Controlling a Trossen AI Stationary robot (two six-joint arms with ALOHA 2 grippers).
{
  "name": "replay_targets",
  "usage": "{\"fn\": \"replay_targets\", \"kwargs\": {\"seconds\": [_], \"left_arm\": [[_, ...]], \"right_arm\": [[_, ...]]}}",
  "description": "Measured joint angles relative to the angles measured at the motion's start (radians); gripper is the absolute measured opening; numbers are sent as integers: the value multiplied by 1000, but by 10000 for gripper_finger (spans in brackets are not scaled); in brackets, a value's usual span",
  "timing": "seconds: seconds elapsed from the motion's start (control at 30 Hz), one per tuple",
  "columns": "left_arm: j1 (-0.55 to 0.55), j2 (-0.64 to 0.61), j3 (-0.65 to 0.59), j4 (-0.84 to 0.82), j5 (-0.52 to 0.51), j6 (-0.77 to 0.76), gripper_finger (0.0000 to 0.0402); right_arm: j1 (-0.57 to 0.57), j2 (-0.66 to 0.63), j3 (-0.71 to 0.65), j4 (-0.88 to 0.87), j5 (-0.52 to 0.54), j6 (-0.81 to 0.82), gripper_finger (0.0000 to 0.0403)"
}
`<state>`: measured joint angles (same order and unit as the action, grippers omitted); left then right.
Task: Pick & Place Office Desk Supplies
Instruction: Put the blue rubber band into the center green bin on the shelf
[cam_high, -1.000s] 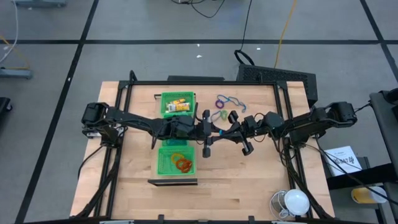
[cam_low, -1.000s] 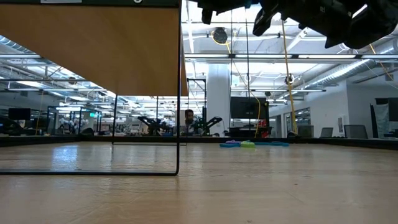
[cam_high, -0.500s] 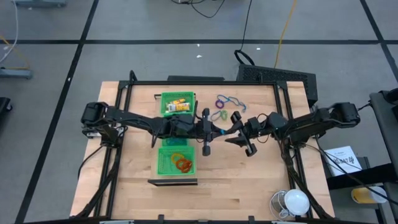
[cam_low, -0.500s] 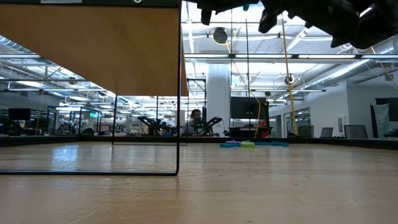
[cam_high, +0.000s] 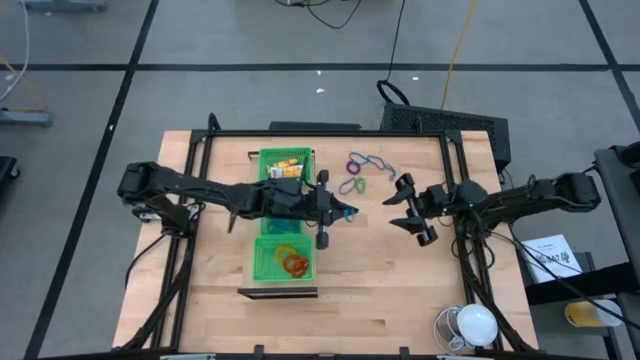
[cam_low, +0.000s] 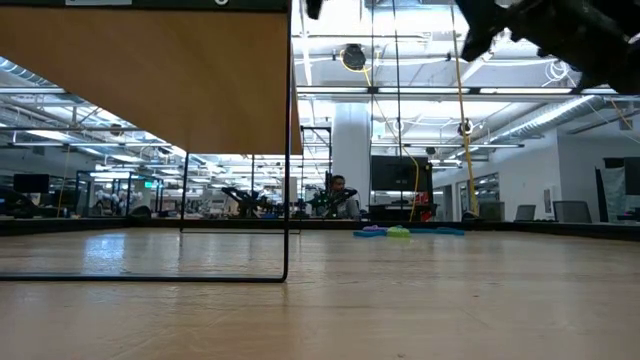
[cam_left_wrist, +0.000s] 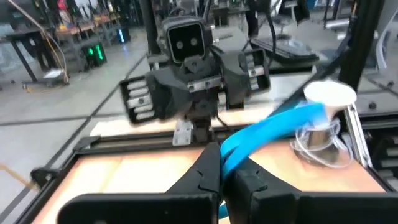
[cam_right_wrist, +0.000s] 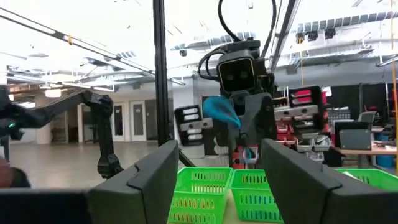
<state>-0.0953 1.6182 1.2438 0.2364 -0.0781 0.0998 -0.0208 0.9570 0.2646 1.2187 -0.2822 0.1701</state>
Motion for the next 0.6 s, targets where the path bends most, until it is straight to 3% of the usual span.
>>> {"fn": "replay_targets", "kwargs": {"seconds": [0.33,0.6], "left_arm": [[-23,-228,-40,-338,-41,-74,6],[-52,-383,-245,-348,-193,-200,5]], "right_arm": [[0,-131,-108,9,122,-4,202],[0,-146,-120,7,131,-15,200]]}}
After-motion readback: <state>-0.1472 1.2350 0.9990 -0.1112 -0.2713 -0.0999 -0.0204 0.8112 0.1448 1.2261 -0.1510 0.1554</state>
